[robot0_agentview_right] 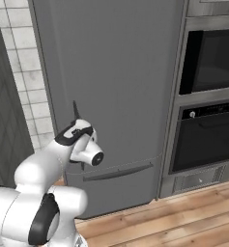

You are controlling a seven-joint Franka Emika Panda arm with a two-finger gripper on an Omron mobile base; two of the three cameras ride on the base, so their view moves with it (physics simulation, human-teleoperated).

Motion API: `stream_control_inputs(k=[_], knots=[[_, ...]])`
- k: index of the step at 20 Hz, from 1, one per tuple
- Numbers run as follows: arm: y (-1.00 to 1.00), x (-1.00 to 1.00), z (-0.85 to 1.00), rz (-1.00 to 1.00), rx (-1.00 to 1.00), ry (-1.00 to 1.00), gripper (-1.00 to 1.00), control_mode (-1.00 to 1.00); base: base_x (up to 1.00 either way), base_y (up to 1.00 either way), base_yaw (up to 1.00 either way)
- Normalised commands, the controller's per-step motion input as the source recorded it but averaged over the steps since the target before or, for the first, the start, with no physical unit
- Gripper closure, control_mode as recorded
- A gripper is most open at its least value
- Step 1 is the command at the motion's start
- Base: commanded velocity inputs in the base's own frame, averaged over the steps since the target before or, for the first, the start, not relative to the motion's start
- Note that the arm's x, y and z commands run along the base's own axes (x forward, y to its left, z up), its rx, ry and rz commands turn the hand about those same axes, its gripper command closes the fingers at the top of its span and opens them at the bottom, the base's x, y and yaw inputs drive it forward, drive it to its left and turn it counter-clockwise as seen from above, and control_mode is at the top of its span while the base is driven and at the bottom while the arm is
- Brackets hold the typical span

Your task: Open the fridge, grab two sodas, and place both sodas inside the bowl with ice on the dining counter.

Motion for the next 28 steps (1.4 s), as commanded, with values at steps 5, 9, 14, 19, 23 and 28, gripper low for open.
stream_control_inputs(k=[5, 9, 14, 19, 23, 28], knots=[[0.0, 0.16, 0.0, -0.01, 0.04, -0.01, -1.0, -1.0, 0.0, 0.0, 0.0], [0.0, 0.12, 0.0, -0.08, 0.02, 0.0, -1.0, -1.0, 0.0, 0.0, 0.0], [0.1, 0.16, 0.0, -0.1, 0.0, 0.02, -1.0, -1.0, 0.0, 0.0, 0.0], [0.13, 0.22, 0.0, -0.1, 0.0, 0.05, -1.0, -1.0, 0.0, 0.0, 0.0], [0.05, 0.24, 0.0, -0.06, 0.0, 0.06, -1.0, -1.0, 0.0, 0.0, 0.0], [0.0, 0.26, 0.0, -0.01, 0.0, 0.07, -1.0, -1.0, 0.0, 0.0, 0.0]])
